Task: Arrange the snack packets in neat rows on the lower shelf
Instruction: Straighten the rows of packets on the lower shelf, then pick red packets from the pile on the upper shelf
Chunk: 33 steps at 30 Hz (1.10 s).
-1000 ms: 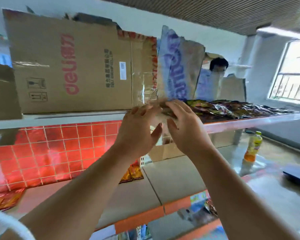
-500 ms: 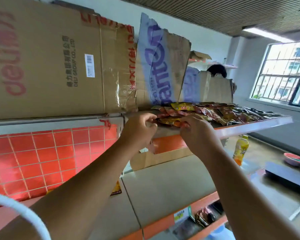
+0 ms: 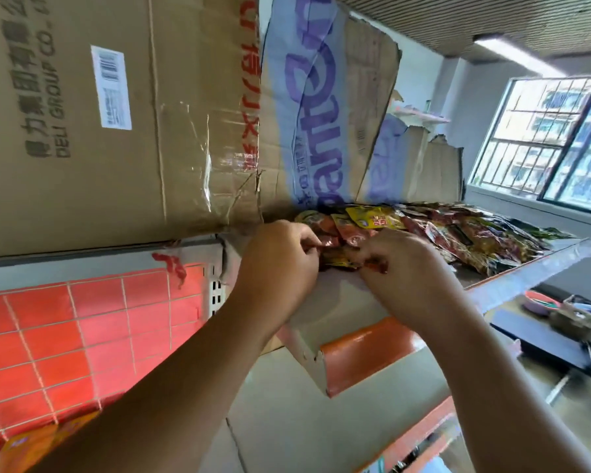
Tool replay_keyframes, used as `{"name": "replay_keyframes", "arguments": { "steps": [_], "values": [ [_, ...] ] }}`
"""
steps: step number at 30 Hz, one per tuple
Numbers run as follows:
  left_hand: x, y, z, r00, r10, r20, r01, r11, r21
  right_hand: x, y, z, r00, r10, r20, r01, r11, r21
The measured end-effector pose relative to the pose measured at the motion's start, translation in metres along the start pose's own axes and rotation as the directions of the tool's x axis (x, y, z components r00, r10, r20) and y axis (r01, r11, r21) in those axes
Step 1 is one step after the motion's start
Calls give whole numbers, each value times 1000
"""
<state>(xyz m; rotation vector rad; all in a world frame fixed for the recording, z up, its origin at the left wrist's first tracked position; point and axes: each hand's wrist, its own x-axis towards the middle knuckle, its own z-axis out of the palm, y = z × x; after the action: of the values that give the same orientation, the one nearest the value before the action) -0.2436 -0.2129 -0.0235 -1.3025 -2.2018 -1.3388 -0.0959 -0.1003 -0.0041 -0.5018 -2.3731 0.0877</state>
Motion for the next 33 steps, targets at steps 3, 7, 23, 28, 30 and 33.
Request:
{"name": "replay_keyframes", "arguments": {
  "steps": [3, 7, 23, 28, 30, 33],
  "values": [
    [-4, -3, -1, 996, -40, -85, 30, 994, -109, -7, 1, -1, 987, 7, -159, 4, 997, 72],
    [-4, -5, -2, 992, -34, -124, 18, 992, -128, -14, -2, -3, 966, 33, -258, 25, 975, 219],
    [-10, 4, -2, 986, -146, -80, 127, 972, -199, 27, 17, -30, 923, 355, -152, -66, 533, 843],
    [-16, 13, -9, 996, -80, -41, 74, 990, -123, 65, 49, -20, 966, 229, 122, -254, 744, 618],
    [-19, 17, -12, 1000, -22, 17, 23, 997, -71, 77, 55, -12, 972, 177, 155, -229, 861, 455],
    [-28, 23, -15, 997, 12, 74, -11, 1000, -20, 78, 56, -11, 987, 139, 86, -157, 955, 253]
  ]
}}
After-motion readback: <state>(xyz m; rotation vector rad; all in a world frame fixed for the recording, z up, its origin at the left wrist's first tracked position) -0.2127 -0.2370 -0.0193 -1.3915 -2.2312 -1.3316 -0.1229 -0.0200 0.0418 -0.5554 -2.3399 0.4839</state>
